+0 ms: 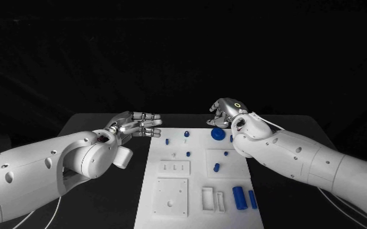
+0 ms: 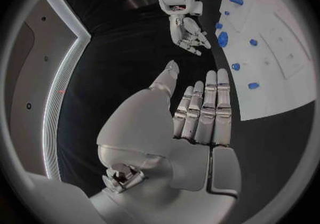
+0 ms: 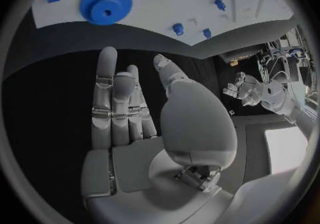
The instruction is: Assemble the parts on the task board
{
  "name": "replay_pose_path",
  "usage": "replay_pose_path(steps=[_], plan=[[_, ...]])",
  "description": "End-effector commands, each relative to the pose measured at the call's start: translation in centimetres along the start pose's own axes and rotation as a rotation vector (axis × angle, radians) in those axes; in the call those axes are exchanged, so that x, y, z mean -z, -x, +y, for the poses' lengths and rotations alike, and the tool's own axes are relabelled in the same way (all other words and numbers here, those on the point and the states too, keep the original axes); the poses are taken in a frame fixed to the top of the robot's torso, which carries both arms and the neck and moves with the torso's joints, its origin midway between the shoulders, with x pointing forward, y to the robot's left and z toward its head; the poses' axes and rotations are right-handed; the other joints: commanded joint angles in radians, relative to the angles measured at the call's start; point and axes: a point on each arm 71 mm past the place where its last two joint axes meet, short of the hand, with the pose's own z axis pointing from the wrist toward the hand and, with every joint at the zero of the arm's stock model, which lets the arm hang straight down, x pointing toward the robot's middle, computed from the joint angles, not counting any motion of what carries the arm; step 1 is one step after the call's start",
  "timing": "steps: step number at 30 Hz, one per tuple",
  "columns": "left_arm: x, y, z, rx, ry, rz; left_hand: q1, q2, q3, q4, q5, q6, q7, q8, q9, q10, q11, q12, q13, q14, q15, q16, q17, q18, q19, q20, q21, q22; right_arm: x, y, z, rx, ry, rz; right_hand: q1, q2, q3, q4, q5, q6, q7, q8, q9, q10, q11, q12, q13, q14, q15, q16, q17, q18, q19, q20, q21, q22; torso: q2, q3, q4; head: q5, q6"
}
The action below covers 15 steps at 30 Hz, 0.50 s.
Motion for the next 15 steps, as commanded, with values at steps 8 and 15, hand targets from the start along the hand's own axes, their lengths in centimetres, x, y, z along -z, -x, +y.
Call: replay_pose_path(steps=[8,15], plan=[[-0.1,-0.1,-0.1,-0.001,-0.002,0.013,0.011,0.002,0.008,-0.003,-0.002,0.000,-0.002,-0.005,0.000,-0.004,0.002,-0.003,0.001,-0.006,-0.002,-0.004,-0.001,-0.009,-0.007,-0.001,0.007,0.002,0.1,-0.9,-2.1,-0.006,-0.036,0.224,-0.020,0.031,-0.015,-0.034,0.000,-0.012,-0.009,-0.003,0.001,-0.173,0.000,0.657,0.737,0.002,0.001,0.140,0.231,0.015,0.039,0.005,0.115,0.034,0.002,-0.0003,0.0015,-0.004,-0.006],[-0.2,0.0,-0.1,-0.008,0.001,0.009,0.011,0.003,0.010,-0.005,-0.002,0.001,-0.003,-0.005,-0.001,-0.004,0.001,-0.003,0.001,-0.006,-0.003,-0.004,-0.001,-0.009,-0.008,-0.001,0.009,0.002,0.2,-1.3,-2.7,0.003,-0.048,0.287,-0.027,0.036,-0.013,-0.048,0.007,-0.070,-0.023,-0.004,0.000,-0.125,-0.022,0.758,0.873,0.013,-0.010,0.183,0.319,0.000,0.037,-0.006,0.154,0.071,0.002,-0.0001,0.0001,-0.002,-0.008]])
